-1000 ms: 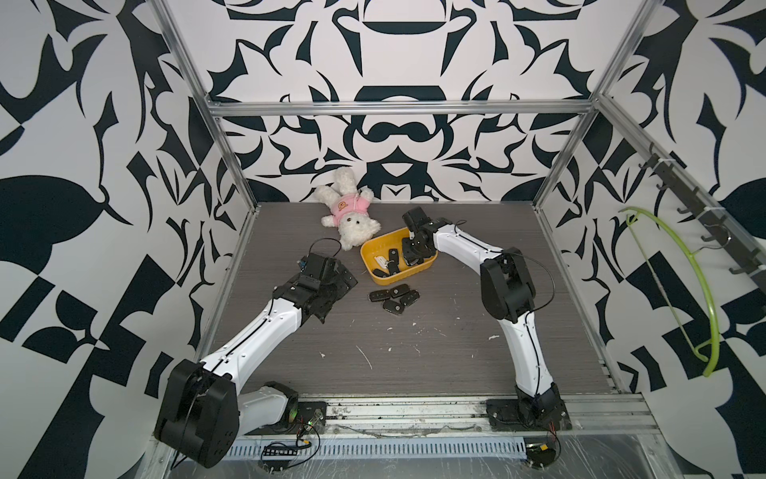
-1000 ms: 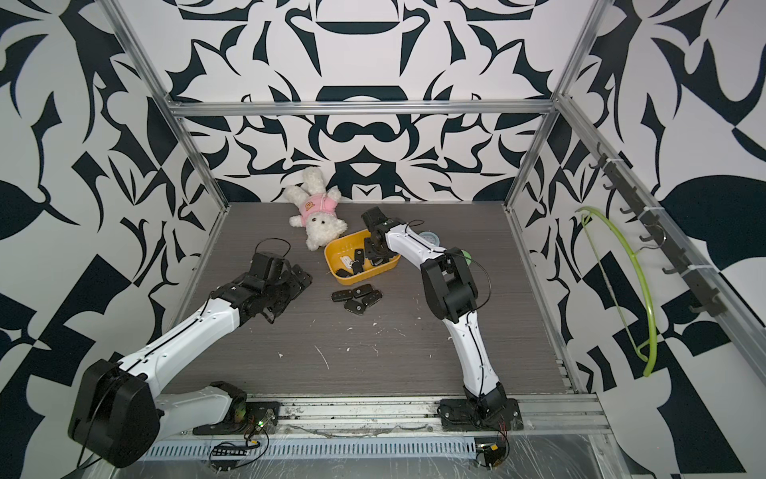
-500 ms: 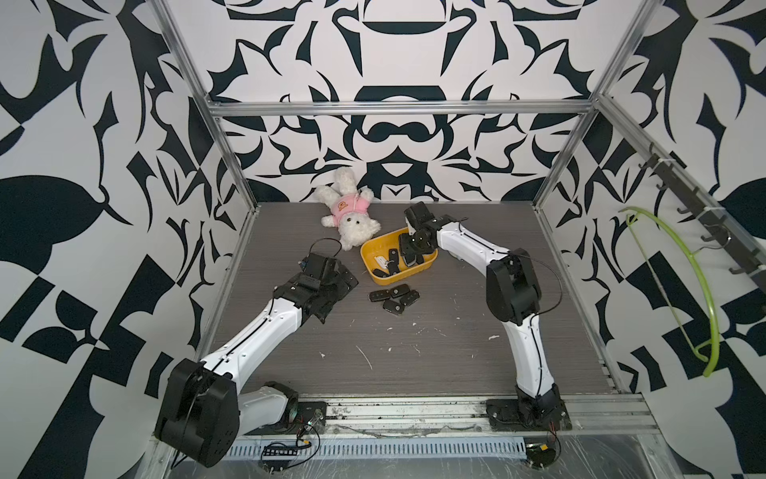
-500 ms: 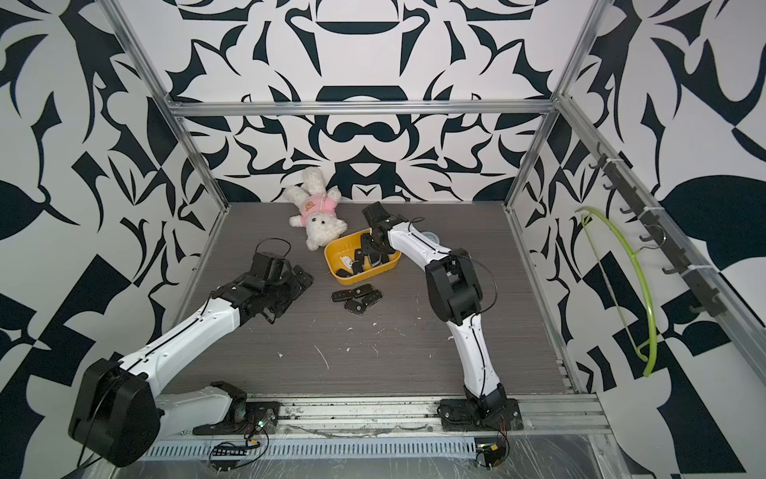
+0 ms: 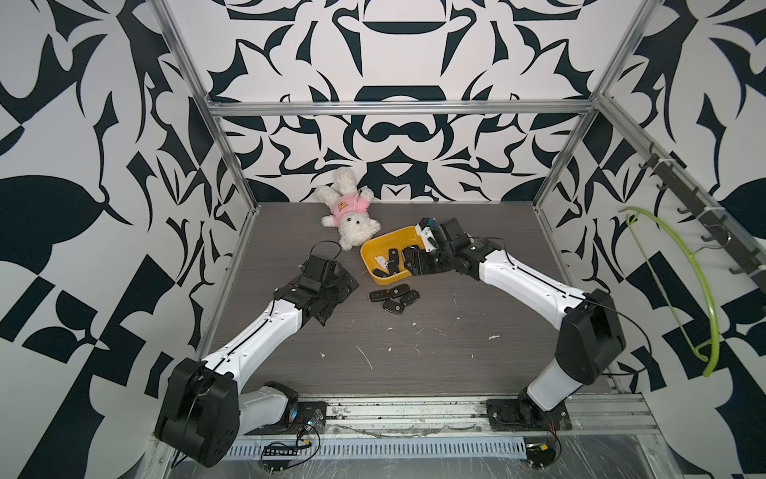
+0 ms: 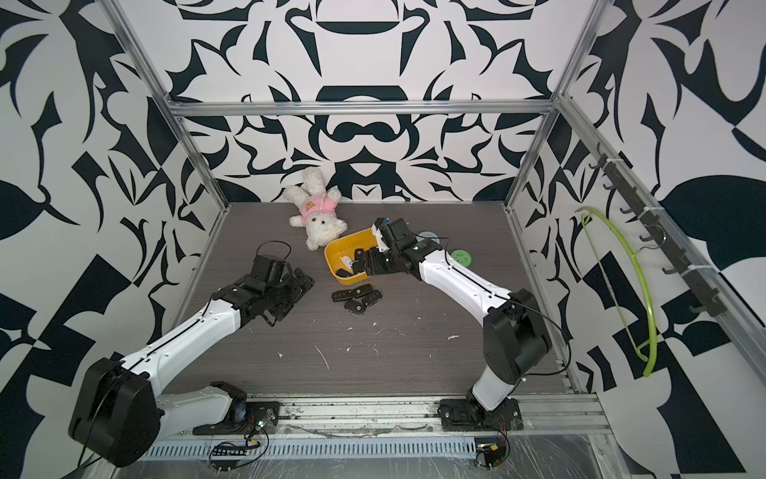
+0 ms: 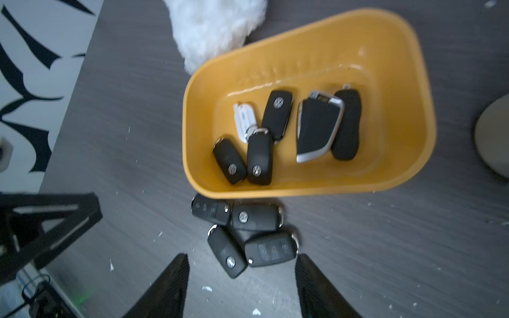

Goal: Place the car key into the storage box
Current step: Pick up the car key from the center of the board.

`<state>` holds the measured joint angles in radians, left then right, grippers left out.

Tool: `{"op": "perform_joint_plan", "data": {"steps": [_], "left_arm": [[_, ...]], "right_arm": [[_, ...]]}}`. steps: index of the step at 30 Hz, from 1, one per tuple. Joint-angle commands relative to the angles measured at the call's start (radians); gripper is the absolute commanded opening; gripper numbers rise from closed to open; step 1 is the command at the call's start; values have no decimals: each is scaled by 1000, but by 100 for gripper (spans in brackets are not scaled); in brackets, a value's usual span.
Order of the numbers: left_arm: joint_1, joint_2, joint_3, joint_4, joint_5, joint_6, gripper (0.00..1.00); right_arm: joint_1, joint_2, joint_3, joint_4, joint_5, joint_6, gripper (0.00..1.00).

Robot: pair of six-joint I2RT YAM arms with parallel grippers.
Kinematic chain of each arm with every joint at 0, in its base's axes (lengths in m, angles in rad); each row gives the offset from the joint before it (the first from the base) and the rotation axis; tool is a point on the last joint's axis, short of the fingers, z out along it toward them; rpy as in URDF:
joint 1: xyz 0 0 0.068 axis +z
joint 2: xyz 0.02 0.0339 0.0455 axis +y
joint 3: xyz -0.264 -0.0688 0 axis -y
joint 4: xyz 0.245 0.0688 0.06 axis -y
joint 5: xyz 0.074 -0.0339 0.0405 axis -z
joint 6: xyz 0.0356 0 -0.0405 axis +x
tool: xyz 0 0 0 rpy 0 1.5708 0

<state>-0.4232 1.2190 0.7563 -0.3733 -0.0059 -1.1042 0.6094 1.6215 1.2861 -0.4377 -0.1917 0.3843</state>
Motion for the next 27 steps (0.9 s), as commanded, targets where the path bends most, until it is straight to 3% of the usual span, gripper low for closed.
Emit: {"op": "perform_joint_plan", "data": {"steps": [1, 10, 27], "left_arm": [[4, -6, -34, 11, 22, -19, 99], [4, 36, -14, 25, 33, -39, 99], [4, 79, -14, 56, 49, -69, 99]], "right_arm": [[63, -72, -71, -24, -24, -21, 65], [206, -72, -166, 1, 53, -56, 65], [220, 212, 57, -116, 85, -259, 65]]}}
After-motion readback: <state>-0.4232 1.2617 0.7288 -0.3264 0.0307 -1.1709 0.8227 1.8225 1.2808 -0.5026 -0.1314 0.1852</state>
